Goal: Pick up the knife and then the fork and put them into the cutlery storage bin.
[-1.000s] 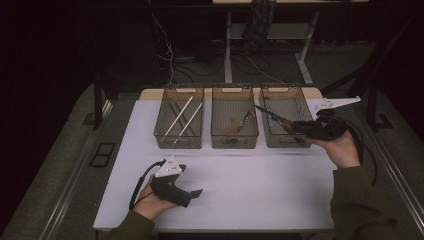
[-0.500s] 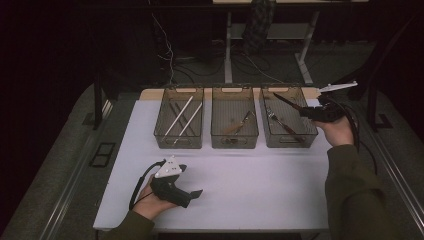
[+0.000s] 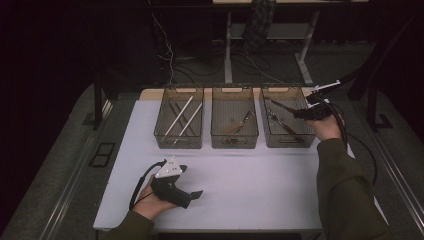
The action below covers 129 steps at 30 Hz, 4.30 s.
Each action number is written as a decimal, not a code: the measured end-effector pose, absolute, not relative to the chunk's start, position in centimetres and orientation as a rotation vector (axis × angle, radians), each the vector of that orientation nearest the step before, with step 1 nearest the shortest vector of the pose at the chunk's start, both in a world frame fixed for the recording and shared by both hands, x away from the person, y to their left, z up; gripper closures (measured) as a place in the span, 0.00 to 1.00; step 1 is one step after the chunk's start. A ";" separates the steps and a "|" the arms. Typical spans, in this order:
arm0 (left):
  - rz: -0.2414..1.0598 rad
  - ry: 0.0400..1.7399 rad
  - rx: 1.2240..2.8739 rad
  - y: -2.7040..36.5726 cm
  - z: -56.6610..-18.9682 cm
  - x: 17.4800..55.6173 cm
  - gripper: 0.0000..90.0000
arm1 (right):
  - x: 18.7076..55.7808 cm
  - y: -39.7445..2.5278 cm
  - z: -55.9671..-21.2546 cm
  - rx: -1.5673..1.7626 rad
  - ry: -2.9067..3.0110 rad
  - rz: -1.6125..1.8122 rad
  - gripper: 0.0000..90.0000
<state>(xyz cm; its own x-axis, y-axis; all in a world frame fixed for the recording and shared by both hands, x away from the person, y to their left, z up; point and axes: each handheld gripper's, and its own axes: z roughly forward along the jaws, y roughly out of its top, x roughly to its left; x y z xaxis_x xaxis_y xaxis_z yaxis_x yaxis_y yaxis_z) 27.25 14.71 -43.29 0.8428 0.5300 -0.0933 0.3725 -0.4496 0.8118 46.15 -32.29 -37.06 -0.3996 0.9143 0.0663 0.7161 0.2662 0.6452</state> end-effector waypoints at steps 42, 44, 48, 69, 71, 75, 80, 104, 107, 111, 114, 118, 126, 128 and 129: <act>0.201 0.651 2.089 14.7 -43.4 27.3 0.00 | 47.6 -31.2 -38.7 1.540 2.272 0.900 0.23; 0.201 0.652 2.087 14.7 -43.4 27.3 0.00 | 47.4 -31.2 -38.4 1.520 2.249 0.896 0.20; 0.200 0.657 2.083 14.7 -43.4 27.4 0.00 | 46.7 -31.5 -37.9 1.471 2.248 1.003 0.14; 0.180 0.659 2.040 15.4 -43.6 28.1 0.00 | 40.4 -31.1 -36.6 1.224 2.264 1.225 0.11; 0.179 0.661 2.035 15.5 -43.5 28.1 0.00 | 39.3 -30.8 -36.5 1.186 2.265 1.254 0.11; 0.179 0.655 2.033 15.5 -43.4 28.0 0.00 | 37.3 -30.2 -36.4 1.136 2.251 1.309 0.11; 0.179 0.648 2.026 15.6 -43.3 28.0 0.00 | 34.9 -29.4 -37.1 1.086 2.228 1.333 0.11; 0.167 0.633 2.012 15.6 -43.1 28.0 0.00 | 28.2 -28.7 -42.3 1.035 2.263 1.383 0.11; 0.166 0.632 2.013 15.6 -43.1 28.0 0.00 | 27.6 -28.8 -43.0 1.024 2.296 1.357 0.11; 0.166 0.630 2.016 15.6 -43.1 27.9 0.00 | 27.1 -29.0 -43.5 1.021 2.302 1.341 0.11; 0.165 0.629 2.015 15.6 -43.1 27.9 0.00 | 26.8 -29.1 -43.6 1.005 2.302 1.331 0.11; 0.166 0.626 2.015 15.6 -43.1 27.9 0.00 | 26.3 -29.2 -43.8 0.988 2.308 1.325 0.11; 0.165 0.623 2.022 15.5 -43.1 27.8 0.00 | 25.7 -29.7 -44.0 1.001 2.307 1.317 0.11; 0.168 0.621 2.024 15.5 -43.1 27.8 0.00 | 25.8 -29.7 -44.1 1.003 2.306 1.316 0.11; 0.168 0.621 2.025 15.5 -43.1 27.8 0.00 | 25.8 -29.7 -44.1 1.003 2.308 1.317 0.11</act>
<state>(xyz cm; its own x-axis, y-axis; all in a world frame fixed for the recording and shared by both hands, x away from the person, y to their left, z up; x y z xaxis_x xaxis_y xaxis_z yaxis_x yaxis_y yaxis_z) 27.78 15.51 -43.10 0.8600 0.4925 -0.1336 0.3578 -0.3953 0.8460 25.75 -29.72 -44.09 -0.7113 0.6984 0.0788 0.4234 0.3364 0.8412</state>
